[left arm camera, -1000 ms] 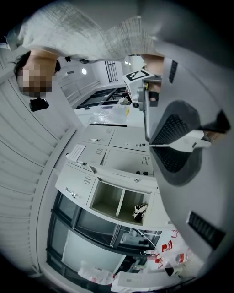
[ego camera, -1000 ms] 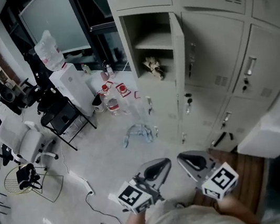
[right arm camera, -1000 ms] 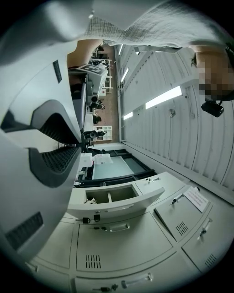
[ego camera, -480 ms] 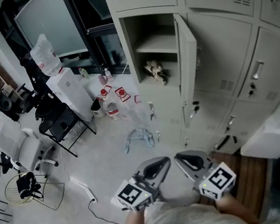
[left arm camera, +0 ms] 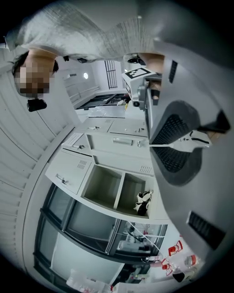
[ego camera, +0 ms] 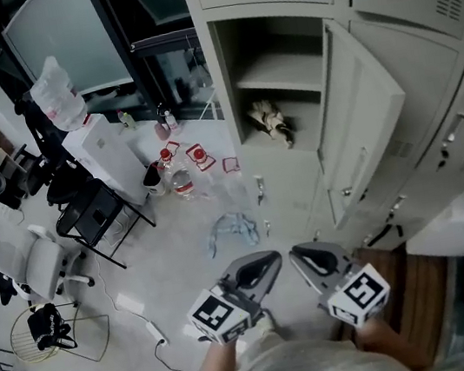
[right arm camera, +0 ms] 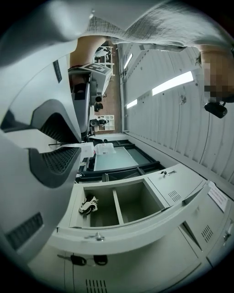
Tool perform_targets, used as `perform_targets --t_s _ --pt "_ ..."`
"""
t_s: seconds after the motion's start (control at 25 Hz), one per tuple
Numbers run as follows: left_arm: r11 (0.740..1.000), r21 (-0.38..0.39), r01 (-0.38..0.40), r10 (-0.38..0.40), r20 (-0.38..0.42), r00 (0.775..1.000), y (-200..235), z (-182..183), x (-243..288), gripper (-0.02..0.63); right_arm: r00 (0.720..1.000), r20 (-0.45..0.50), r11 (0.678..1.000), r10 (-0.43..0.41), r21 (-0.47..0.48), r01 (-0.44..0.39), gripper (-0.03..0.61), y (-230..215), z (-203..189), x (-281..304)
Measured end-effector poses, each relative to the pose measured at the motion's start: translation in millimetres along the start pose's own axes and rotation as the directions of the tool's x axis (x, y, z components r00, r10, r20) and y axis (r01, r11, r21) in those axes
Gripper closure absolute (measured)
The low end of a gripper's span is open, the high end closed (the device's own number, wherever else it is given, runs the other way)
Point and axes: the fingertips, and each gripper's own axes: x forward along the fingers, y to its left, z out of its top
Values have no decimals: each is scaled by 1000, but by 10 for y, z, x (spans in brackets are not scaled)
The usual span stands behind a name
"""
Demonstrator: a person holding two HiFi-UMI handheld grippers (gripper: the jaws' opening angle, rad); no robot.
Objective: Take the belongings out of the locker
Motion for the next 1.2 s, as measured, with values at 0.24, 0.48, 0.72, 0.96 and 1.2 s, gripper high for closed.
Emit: perform_targets --t_s 0.24,0.48,0.72,0.96,1.2 --pt "999 2 36 -36 7 999 560 75 -57 609 998 -31 999 -52 -3 52 574 -144 63 541" --pt "998 5 62 -62 6 998 1072 110 -77 609 991 -42 992 -127 -5 126 574 -372 155 1015" --pt "996 -1 84 -84 14 996 1412 129 16 611 981 -30 981 -194 -14 194 574 -614 213 1342" --pt "995 -19 95 -95 3 995 1659 80 206 609 967 -66 969 -246 -23 245 572 -859 180 1523" --pt "996 -19 86 -87 -20 996 1902 6 476 609 947 -77 950 -313 -7 313 571 -1301 52 1649"
